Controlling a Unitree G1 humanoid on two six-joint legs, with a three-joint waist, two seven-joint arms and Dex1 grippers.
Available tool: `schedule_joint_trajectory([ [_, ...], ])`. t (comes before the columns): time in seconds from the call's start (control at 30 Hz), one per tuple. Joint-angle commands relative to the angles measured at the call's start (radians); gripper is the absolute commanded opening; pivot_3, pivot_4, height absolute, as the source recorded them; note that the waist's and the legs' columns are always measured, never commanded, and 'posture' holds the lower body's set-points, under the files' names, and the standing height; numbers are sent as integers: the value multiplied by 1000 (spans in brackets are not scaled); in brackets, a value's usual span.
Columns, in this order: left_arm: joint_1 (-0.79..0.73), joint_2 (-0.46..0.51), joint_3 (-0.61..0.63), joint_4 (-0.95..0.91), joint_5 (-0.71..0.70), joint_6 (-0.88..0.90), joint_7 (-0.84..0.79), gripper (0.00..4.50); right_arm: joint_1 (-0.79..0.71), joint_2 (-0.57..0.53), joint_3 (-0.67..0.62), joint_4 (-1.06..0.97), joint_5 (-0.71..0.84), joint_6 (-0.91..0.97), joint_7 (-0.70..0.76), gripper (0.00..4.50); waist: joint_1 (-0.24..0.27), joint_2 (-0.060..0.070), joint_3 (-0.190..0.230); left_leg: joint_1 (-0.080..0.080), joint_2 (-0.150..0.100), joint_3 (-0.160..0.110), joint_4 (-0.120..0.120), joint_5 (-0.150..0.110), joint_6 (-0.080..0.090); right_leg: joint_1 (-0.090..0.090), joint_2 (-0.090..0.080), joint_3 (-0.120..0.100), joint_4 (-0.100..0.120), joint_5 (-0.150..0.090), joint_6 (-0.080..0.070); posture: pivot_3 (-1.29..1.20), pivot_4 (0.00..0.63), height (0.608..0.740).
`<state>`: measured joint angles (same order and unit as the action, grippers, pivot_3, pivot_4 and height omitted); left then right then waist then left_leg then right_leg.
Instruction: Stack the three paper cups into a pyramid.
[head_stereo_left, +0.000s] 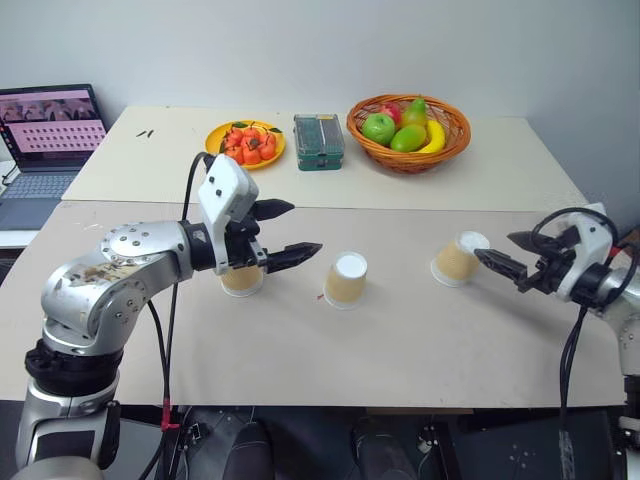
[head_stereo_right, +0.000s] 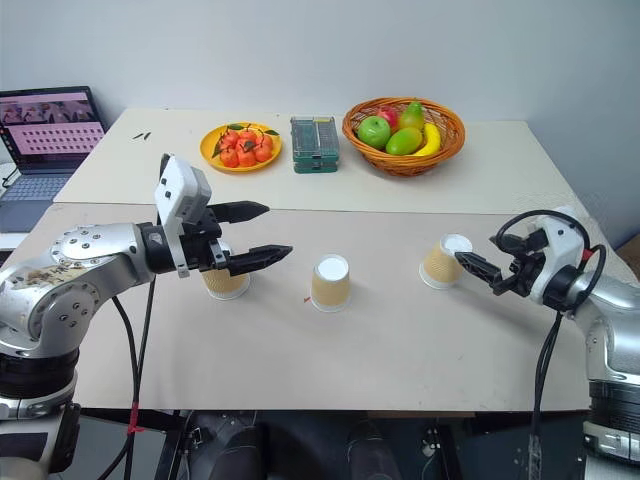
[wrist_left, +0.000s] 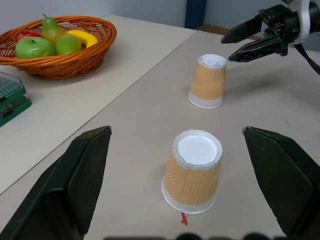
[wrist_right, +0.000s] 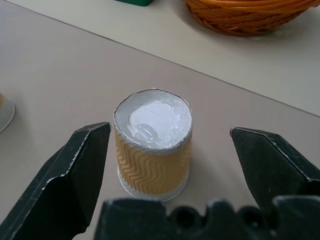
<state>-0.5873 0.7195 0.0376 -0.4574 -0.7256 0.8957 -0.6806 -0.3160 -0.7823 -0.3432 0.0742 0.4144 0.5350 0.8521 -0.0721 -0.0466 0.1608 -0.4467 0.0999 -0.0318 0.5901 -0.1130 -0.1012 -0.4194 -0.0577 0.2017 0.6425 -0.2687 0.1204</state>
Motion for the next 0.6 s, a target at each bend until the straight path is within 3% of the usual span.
schedule_joint_trajectory([
  [0.03, -21, 16, 18, -31, 7, -8, 2, 4500, -70, 3, 39, 75, -20, -72, 22, 4481, -2, 0, 0, 0, 0, 0, 0, 0, 0, 0, 0, 0, 0, 0, 0, 0, 150, 738],
  [0.47, 0, 38, 51, -73, -10, 15, 37, 4500, -209, 35, 143, 275, -70, -179, 62, 4481, 1, 0, 0, 0, 0, 0, -1, 0, 0, 0, 0, 0, 0, 0, 0, 0, 150, 738],
  [0.57, 1, 39, 54, -76, -13, 19, 41, 4500, -212, 36, 149, 284, -73, -184, 72, 3798, 2, 0, 0, 0, 0, 0, 0, 0, 0, 0, 0, 0, 0, 0, 0, 0, 150, 738],
  [0.6, 1, 39, 54, -77, -13, 20, 42, 4500, -211, 35, 151, 283, -75, -185, 73, 3348, 2, 0, 0, 0, 0, 0, -1, 0, 0, 0, 0, 0, 0, 0, 0, 0, 150, 738],
])
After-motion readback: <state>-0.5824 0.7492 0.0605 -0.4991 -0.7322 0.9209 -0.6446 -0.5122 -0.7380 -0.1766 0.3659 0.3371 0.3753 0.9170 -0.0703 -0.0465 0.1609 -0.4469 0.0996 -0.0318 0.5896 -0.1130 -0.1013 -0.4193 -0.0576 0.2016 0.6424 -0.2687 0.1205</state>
